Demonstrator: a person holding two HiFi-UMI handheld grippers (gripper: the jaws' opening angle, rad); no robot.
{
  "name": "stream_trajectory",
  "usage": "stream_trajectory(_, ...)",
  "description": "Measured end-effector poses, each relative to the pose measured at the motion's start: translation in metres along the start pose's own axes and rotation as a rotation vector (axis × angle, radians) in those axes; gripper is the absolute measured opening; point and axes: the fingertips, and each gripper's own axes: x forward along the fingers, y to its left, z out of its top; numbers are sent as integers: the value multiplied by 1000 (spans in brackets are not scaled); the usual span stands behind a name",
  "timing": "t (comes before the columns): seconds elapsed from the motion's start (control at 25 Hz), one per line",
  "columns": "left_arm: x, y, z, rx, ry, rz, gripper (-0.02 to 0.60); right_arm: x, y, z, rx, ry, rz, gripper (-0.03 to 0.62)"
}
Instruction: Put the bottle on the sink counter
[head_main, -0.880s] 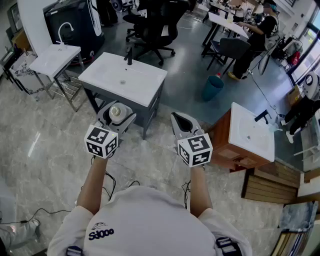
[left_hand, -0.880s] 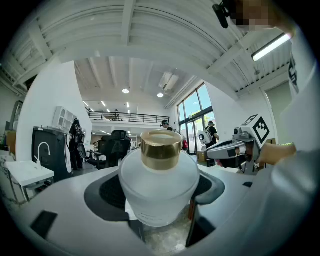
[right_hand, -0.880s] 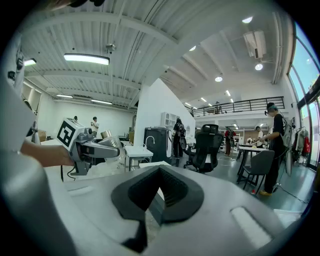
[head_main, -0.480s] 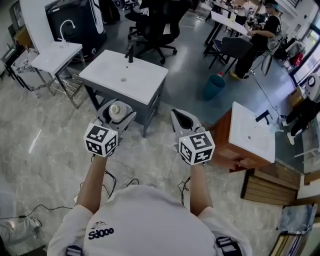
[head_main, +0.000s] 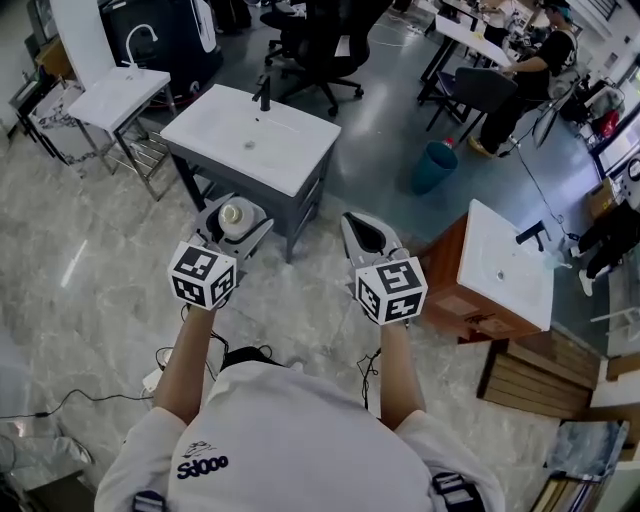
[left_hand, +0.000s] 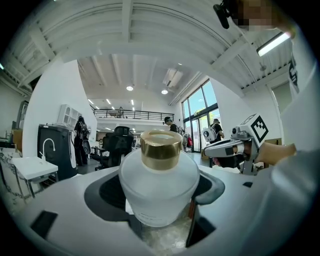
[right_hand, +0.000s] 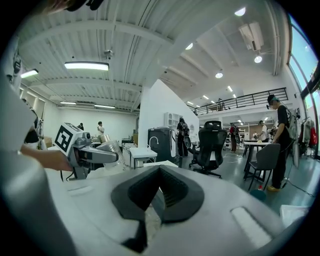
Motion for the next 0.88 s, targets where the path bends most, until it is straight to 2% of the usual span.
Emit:
stream_trajectory(0.44,12,-4,-7,-13,6,12,344,3,-12,-6,-5,9,17,9)
stream_trajectory(0.88,78,30,-9,-17,4,-24,344,51,-55,-5,3,7,-4,9)
